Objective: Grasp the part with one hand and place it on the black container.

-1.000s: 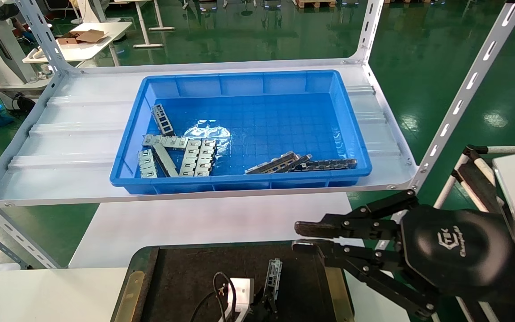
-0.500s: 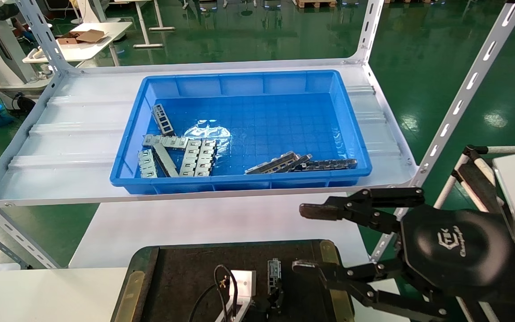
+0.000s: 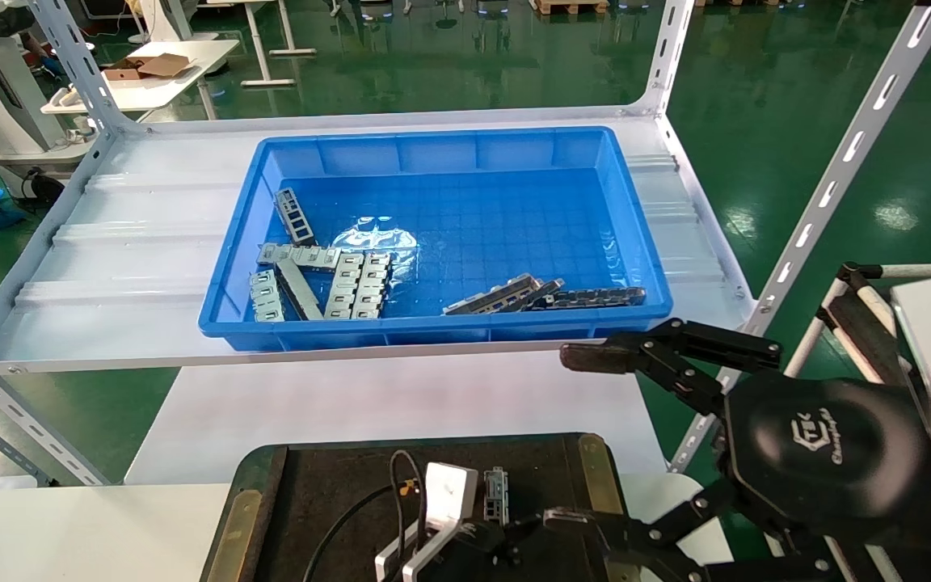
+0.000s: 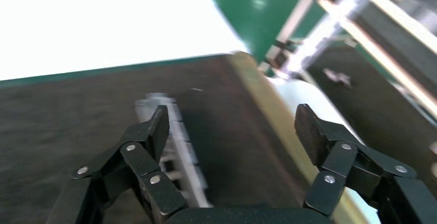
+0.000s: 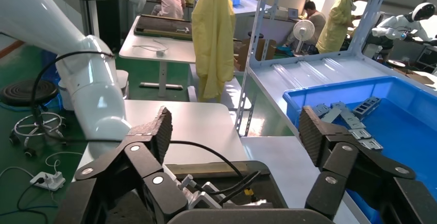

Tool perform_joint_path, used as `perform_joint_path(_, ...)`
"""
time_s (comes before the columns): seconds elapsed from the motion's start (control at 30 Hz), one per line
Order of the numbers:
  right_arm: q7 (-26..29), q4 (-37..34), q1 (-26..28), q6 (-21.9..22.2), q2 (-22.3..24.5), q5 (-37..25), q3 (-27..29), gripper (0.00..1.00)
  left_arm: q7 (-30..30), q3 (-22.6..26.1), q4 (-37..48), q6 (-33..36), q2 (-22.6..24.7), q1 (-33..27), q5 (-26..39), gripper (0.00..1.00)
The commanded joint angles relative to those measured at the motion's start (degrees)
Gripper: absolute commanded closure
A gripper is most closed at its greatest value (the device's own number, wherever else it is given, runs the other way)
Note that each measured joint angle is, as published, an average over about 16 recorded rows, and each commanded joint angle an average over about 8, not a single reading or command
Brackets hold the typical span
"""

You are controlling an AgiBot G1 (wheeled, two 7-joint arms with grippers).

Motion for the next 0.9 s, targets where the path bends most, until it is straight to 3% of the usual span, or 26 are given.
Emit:
perform_joint_path(0.03, 0.00, 0.00, 0.00, 0.00, 0.00, 0.00, 0.00, 0.00, -1.25, -0.06, -0.81, 4.36, -1.78, -0.81, 1.70, 0.00)
perform_joint_path(0.27, -0.01, 0.00, 0.00, 0.01, 0.01, 0.01, -0.02, 0.00, -3.35, -4.76, -1.33, 20.48, -6.32, -1.87, 8.80, 0.00)
perform_joint_path(0.43, -0.01, 0.00, 0.01, 0.01, 0.01, 0.02, -0.02, 0.00, -1.46, -10.67, -1.58, 32.61, -9.50, -2.16, 9.87, 0.00)
perform_joint_path(0.73, -0.02, 0.00, 0.01, 0.02, 0.02, 0.03, -0.04, 0.00, 11.71, -26.31, -1.44, 57.32, -16.18, 0.03, -0.36, 0.00)
perform_joint_path(0.9, -0.02, 0.00, 0.01, 0.02, 0.02, 0.03, -0.05, 0.00, 18.50, -32.18, -1.16, 67.55, -19.72, 1.77, -6.29, 0.00)
